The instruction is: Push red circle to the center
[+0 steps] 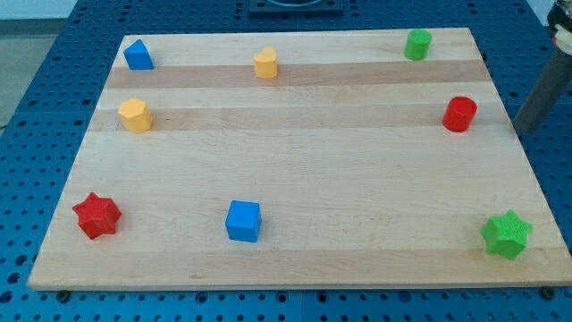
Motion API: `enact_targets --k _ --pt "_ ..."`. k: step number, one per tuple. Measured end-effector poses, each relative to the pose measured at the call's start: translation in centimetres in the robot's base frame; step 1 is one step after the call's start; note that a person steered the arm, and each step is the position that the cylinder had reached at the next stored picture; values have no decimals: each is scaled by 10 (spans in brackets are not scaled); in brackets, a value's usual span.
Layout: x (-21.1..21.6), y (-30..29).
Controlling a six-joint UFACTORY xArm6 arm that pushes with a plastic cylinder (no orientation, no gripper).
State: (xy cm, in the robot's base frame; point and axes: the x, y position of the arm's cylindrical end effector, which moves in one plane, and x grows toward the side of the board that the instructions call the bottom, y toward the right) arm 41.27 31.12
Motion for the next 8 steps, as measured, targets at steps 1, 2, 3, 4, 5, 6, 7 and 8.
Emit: enact_targets --k 1,2,3,4,5,6,7,8 --pt "2 0" --pt "-20 -14" --pt "-32 -54" --pt "-32 -66" --pt "-32 -66" --pt "-32 -70" --pt "-32 -76" --pt "-32 -77"
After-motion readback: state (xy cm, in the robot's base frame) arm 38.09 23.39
